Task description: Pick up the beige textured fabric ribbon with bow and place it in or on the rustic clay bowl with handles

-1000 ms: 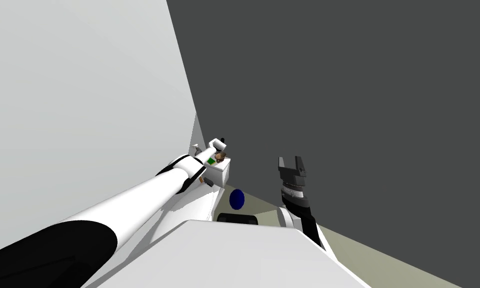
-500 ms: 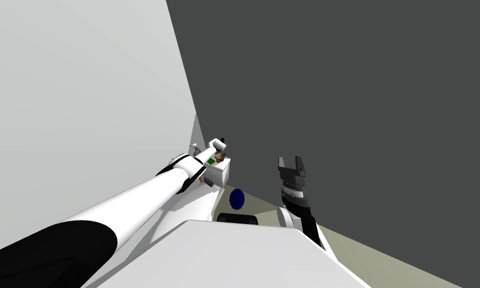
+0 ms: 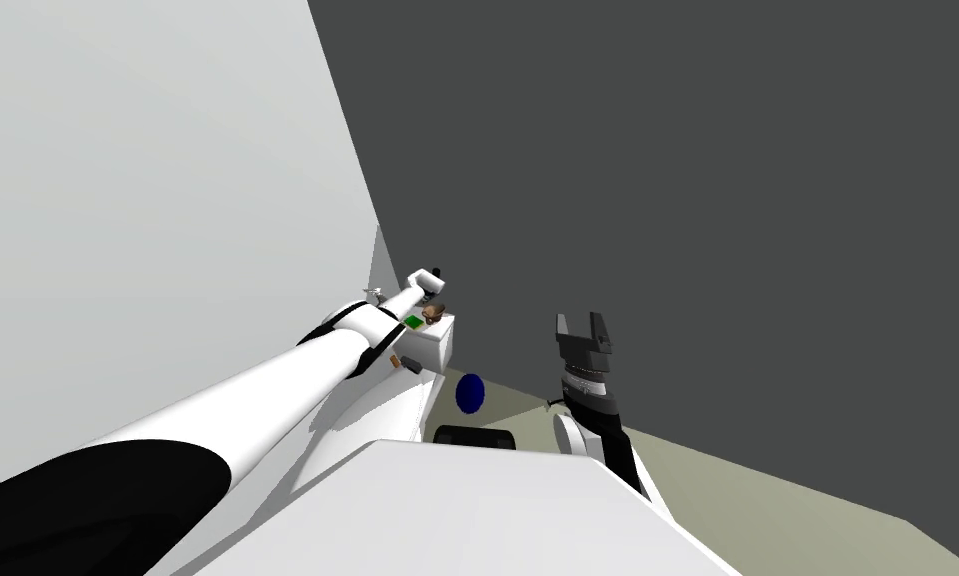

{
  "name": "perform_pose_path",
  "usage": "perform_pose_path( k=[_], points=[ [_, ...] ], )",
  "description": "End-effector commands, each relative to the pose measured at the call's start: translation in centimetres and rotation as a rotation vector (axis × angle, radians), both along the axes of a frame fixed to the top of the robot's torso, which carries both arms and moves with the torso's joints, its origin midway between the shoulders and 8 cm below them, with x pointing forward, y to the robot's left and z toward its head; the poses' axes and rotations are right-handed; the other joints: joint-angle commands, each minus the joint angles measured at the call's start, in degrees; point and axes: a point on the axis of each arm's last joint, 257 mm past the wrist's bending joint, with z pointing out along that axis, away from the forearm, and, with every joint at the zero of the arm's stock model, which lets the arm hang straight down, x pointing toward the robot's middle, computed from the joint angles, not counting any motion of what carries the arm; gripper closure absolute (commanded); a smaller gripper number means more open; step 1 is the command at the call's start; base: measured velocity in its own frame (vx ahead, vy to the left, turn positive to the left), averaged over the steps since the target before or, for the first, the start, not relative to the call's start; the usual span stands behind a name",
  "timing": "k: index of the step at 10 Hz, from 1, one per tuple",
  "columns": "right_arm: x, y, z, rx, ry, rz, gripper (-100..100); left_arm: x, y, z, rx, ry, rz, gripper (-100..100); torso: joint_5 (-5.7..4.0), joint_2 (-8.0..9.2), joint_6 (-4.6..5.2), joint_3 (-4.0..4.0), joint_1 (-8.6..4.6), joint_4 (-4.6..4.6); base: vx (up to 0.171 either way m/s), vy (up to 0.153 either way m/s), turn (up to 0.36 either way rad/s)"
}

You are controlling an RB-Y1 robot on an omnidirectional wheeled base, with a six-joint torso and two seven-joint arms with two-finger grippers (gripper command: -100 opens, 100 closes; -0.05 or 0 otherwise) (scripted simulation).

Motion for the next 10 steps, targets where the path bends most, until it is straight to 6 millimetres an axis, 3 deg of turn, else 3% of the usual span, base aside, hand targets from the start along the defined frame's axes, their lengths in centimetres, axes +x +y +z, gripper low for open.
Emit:
perform_pose_path(
  k=[1, 3, 4, 5, 10],
  points=[
    [0.0, 0.0, 0.0, 0.000, 0.000, 0.000, 0, 0.1, 0.8, 1.0, -0.001, 0.000, 0.016, -100, 0.00, 0.00, 0.00, 0.00, 0.00, 0.00, -0.075, 0.016, -0.119],
    [0.0, 0.0, 0.0, 0.000, 0.000, 0.000, 0, 0.0, 2.3, 2.3, -0.004, -0.004, 0.041, -100, 0.00, -0.03, -0.03, -0.01, 0.00, 0.00, -0.047, 0.004, -0.087],
    [0.0, 0.0, 0.0, 0.000, 0.000, 0.000, 0, 0.0, 1.9, 1.9, -0.004, -0.002, 0.034, -100, 0.00, -0.09, -0.03, -0.04, -0.02, -0.01, -0.016, 0.004, -0.019],
    [0.0, 0.0, 0.0, 0.000, 0.000, 0.000, 0, 0.0, 2.0, 2.0, -0.004, -0.003, 0.035, 0, 0.00, -0.18, -0.05, -0.09, -0.01, -0.04, 0.000, 0.000, 0.000],
    [0.0, 0.0, 0.0, 0.000, 0.000, 0.000, 0, 0.0, 2.0, 2.0, -0.004, -0.003, 0.035, 0, 0.00, -0.29, -0.04, -0.17, -0.02, -0.07, 0.000, 0.000, 0.000]
  ],
)
